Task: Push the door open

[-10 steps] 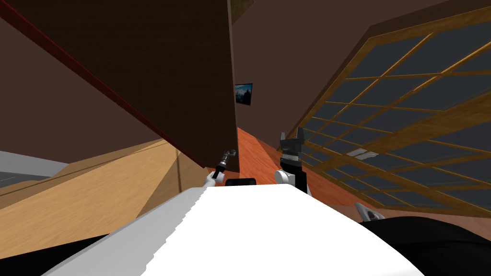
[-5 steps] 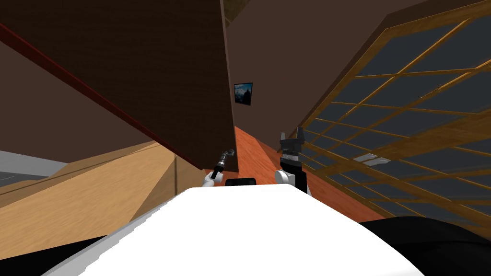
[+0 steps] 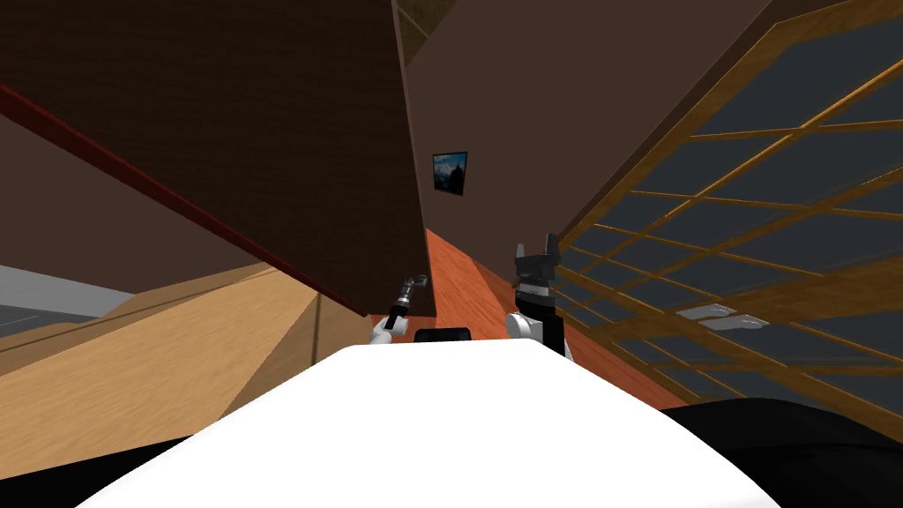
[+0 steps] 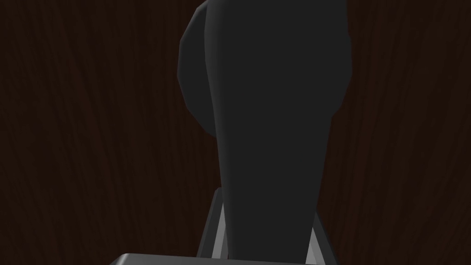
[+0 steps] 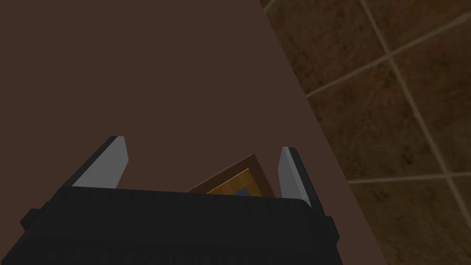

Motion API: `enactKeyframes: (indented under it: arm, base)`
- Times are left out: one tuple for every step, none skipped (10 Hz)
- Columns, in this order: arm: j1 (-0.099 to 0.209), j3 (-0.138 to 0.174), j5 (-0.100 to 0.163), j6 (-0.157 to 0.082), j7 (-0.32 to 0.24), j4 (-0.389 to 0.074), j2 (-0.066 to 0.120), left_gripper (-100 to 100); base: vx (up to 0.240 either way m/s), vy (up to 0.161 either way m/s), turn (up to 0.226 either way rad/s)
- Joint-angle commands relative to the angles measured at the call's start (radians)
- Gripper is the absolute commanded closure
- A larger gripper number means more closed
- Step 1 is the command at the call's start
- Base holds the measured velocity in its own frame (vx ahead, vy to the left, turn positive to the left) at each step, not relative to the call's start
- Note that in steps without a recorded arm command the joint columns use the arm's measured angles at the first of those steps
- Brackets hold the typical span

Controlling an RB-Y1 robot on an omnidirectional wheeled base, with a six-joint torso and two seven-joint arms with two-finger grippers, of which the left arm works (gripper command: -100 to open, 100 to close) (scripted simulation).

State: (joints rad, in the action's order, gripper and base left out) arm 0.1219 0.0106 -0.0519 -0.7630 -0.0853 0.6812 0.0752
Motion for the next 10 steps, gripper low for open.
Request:
enactKeyframes:
  arm:
    - [0.030, 0.017, 0.009, -0.029, 0.003, -0.046, 0.012, 100]
    - [0.030, 0.017, 0.009, -0.029, 0.003, -0.046, 0.012, 100]
    - [0.030, 0.043, 0.023, -0.028, 0.013, -0.047, 0.011, 100]
    - [0.030, 0.049, 0.026, -0.028, 0.016, -0.048, 0.010, 100]
    - [0.030, 0.061, 0.033, -0.028, 0.021, -0.049, 0.009, 100]
    - [0.030, 0.072, 0.039, -0.028, 0.026, -0.049, 0.007, 100]
    - [0.030, 0.083, 0.045, -0.028, 0.031, -0.050, 0.005, 100]
    - [0.030, 0.088, 0.048, -0.028, 0.033, -0.050, 0.004, 100]
    - [0.030, 0.097, 0.053, -0.027, 0.037, -0.051, 0.001, 100]
    - [0.030, 0.105, 0.057, -0.027, 0.040, -0.051, -0.001, 100]
  base:
    - [0.093, -0.091, 0.036]
    - [0.029, -0.022, 0.000]
    - [0.121, -0.075, 0.063]
    - [0.165, -0.131, 0.081]
    - [0.150, -0.157, 0.086]
    - [0.162, -0.154, 0.096]
    - [0.163, -0.120, 0.082]
    - [0.152, -0.104, 0.049]
    - [0.169, -0.099, 0.048]
    - [0.186, -0.083, 0.053]
